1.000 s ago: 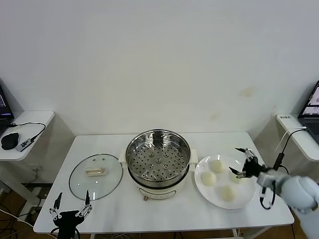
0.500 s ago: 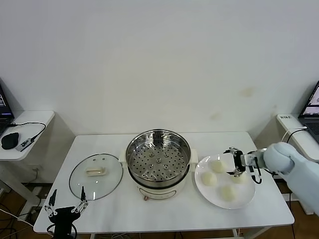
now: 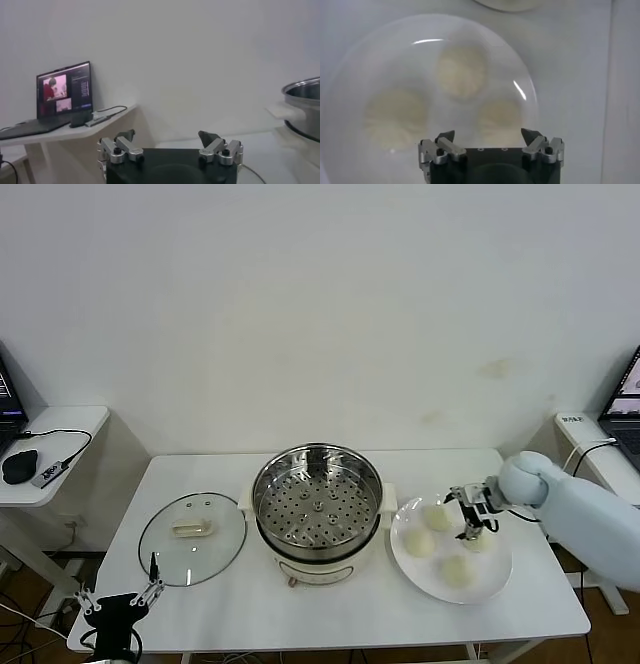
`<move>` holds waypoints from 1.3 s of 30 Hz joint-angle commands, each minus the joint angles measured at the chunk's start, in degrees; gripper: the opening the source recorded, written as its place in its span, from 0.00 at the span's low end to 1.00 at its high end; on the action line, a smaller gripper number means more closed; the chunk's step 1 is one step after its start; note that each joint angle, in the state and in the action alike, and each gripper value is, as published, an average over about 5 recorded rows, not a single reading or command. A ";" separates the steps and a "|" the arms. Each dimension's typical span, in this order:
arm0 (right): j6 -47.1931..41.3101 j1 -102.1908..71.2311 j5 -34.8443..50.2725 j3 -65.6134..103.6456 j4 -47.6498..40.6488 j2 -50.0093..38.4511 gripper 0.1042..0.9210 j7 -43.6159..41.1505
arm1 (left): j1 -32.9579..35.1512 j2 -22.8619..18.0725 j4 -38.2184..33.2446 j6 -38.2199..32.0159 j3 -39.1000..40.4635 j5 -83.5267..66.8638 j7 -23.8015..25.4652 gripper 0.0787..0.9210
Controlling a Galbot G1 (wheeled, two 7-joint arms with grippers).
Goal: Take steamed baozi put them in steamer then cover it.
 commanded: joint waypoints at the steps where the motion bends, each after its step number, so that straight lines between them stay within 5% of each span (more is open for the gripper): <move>1: -0.07 3.46 -0.10 -3.72 -6.06 4.34 0.88 -0.61 | -0.06 0.10 0.00 0.00 -0.33 -0.04 -0.02 0.88; 11: -0.74 3.06 -1.00 -3.84 -8.41 6.44 0.85 -0.34 | -0.40 0.10 -0.06 -0.03 -0.19 0.08 -0.02 0.88; 20: -0.75 1.95 -2.08 -3.09 -8.85 6.91 0.61 -0.20 | -0.06 0.04 -0.52 -0.16 -0.32 0.25 -0.14 0.88; 30: -0.87 4.96 0.52 -4.98 -4.25 4.02 0.61 -1.00 | 0.03 -0.04 -0.86 -0.09 -0.04 0.29 -0.07 0.88; 39: -2.33 19.96 13.13 -13.57 6.85 -3.92 0.62 -2.27 | -1.10 0.71 0.35 0.90 0.86 -3.03 -0.06 0.88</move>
